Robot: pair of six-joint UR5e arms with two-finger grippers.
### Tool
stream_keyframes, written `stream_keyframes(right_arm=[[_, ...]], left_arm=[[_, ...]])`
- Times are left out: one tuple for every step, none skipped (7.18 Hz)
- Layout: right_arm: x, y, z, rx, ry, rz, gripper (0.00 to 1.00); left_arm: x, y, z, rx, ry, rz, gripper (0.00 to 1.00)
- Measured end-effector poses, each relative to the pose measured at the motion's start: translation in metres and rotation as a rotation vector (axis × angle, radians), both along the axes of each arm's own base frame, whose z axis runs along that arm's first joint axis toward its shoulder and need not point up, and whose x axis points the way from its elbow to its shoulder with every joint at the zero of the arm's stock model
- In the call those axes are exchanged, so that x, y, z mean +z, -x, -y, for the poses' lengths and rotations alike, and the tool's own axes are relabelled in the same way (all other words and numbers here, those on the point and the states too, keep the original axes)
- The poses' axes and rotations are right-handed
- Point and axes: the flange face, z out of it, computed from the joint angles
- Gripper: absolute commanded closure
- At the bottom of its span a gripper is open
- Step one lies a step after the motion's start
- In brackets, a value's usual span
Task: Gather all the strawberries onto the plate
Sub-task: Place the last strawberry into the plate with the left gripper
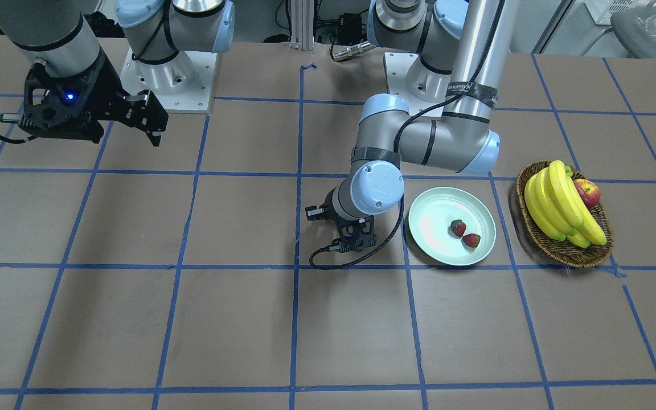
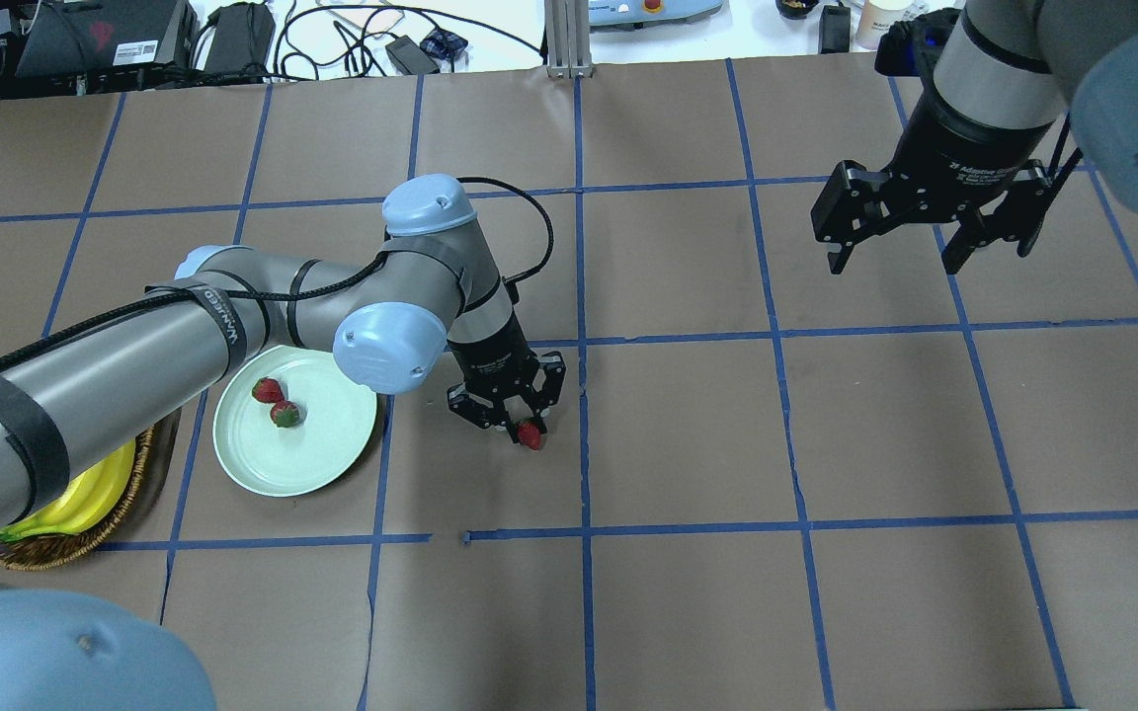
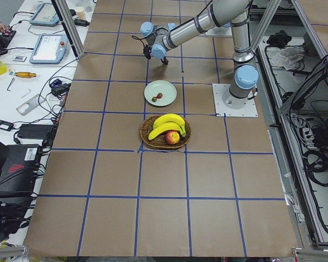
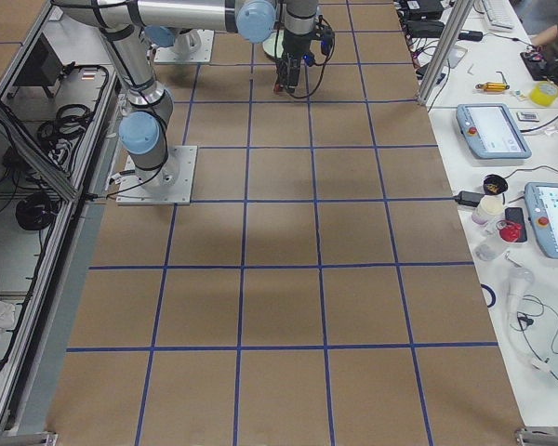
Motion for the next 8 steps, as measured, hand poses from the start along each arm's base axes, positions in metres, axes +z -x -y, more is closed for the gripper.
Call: stream_keyframes(right_arm=[[0.000,0.000,0.000,0.000,-0.001,-0.001,0.00],[0.000,0.000,0.000,0.001,-0.002,-0.002,0.00],[0.000,0.000,0.000,0.001,-0.003,-0.002,0.00],[0.000,0.000,-0.001,0.001,-0.003,-0.002,0.00],[0.000,0.000,-0.001,0.000,-0.001,-0.002,0.00],[0.001,0.000,0.000,-0.001,0.002,-0.002,0.00],[0.002,0.000,0.000,-0.002,0.005,-0.002,0.00],[0.004,0.000,0.000,-0.004,0.009,-0.003,0.00]], left_arm=[[0.013,-0.009,0.010,-0.033,0.022,0.003,1.00],[0.030,-0.028,0.022,-0.084,0.041,0.025,1.00],[0.043,-0.048,0.028,-0.171,0.064,0.041,1.00],[0.052,-0.068,0.029,-0.284,0.088,0.053,1.00],[0.056,-0.096,0.029,-0.375,0.103,0.078,1.00],[0.058,-0.131,0.029,-0.427,0.103,0.101,1.00],[0.057,-0.167,0.027,-0.436,0.090,0.113,1.00],[0.054,-0.191,0.023,-0.428,0.078,0.112,0.27]])
